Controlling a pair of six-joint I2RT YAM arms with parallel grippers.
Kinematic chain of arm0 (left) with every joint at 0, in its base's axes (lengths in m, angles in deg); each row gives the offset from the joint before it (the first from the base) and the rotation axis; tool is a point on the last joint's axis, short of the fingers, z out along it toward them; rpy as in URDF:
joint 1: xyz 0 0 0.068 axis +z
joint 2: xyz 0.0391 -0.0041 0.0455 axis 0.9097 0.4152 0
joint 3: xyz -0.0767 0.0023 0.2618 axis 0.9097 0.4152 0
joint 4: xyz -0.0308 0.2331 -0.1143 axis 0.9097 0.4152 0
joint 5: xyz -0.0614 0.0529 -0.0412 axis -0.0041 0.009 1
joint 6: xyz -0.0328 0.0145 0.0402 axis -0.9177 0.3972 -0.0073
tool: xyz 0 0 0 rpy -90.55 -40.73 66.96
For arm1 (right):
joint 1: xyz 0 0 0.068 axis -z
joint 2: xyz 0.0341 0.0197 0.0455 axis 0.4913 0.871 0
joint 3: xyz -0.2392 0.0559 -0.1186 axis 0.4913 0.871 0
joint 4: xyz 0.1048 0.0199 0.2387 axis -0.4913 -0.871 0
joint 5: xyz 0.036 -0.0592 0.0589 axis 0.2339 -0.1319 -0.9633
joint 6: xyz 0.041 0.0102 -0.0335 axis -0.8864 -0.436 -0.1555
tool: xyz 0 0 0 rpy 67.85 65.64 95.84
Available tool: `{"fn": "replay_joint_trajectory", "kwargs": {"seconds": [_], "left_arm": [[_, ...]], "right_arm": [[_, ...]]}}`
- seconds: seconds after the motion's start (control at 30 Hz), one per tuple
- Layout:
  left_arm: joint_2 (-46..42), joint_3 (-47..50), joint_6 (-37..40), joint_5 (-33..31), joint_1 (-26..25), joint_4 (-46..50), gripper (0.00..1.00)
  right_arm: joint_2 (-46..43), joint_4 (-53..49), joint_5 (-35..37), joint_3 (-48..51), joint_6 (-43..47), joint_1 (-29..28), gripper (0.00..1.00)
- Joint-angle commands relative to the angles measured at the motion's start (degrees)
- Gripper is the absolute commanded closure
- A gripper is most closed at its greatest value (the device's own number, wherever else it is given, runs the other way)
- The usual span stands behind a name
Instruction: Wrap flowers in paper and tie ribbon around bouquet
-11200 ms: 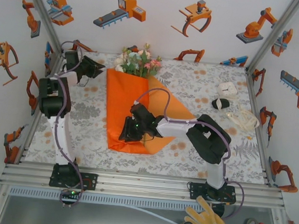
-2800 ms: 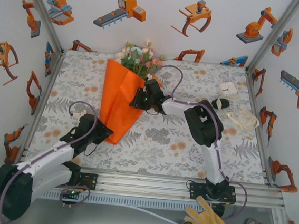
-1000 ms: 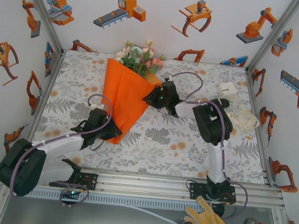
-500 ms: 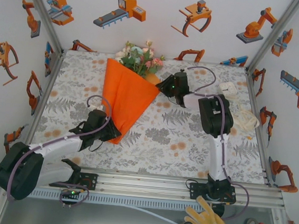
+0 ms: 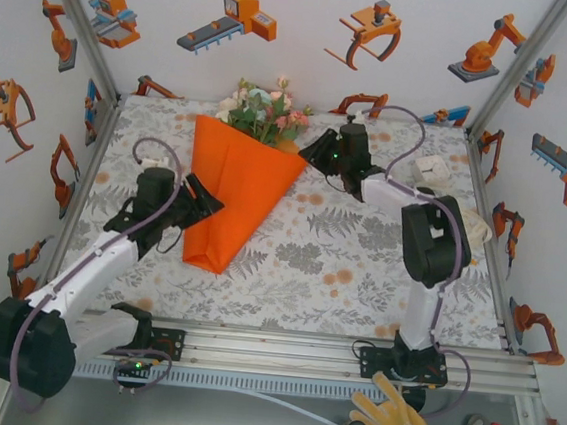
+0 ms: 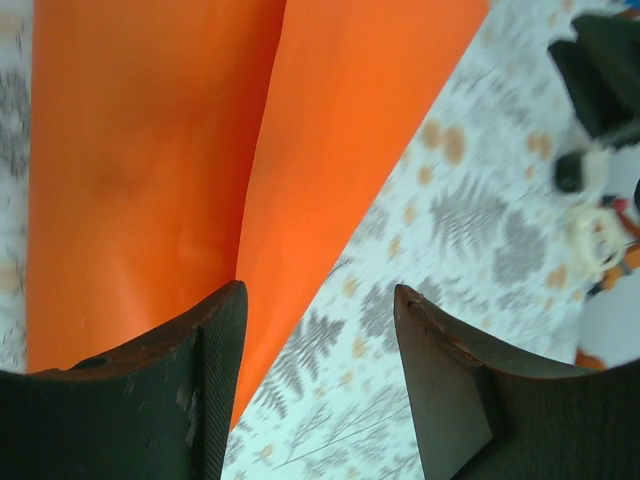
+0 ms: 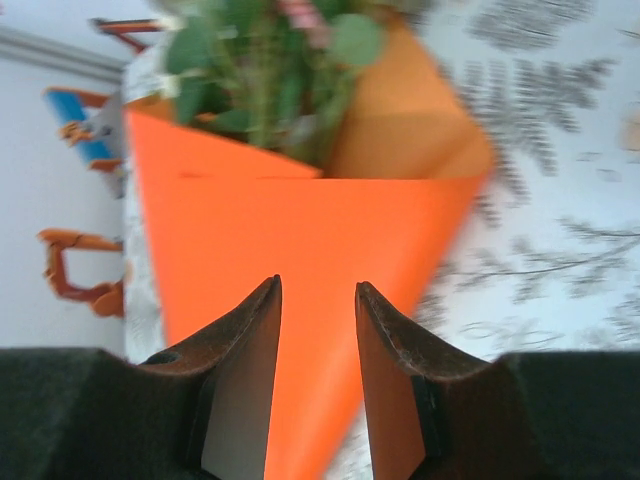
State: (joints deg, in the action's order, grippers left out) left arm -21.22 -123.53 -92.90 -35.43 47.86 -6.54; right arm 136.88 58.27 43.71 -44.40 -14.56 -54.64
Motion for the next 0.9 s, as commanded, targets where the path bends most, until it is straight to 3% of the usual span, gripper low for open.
{"fn": "replay_joint_trajectory", "kwargs": {"seconds": [0.0, 0.27, 0.47, 0.73, 0.87], "left_arm": [[4.71, -4.84, 2.07, 3.52, 4.03, 0.87, 0.42], [25.85, -15.83, 4.96, 6.34, 14.49, -4.45, 0.39], [38.37, -20.68, 7.20, 10.99, 17.30, -7.79, 0.37], [39.49, -15.02, 9.86, 12.71, 16.24, -13.83, 0.37], [38.74, -12.16, 12.53, 9.99, 15.44, -12.82, 0.36]], "right_arm": [[-3.50, -0.51, 1.37, 2.65, 3.43, -5.45, 0.63], [-0.75, 0.61, 0.67, 2.50, 0.56, -17.96, 0.63], [3.75, 1.37, 0.83, 2.59, -1.74, -28.35, 0.63], [11.24, 1.06, -0.74, -2.43, -0.91, -30.63, 0.62], [12.10, -1.64, -1.14, -5.14, 0.66, -30.61, 0.62]]}}
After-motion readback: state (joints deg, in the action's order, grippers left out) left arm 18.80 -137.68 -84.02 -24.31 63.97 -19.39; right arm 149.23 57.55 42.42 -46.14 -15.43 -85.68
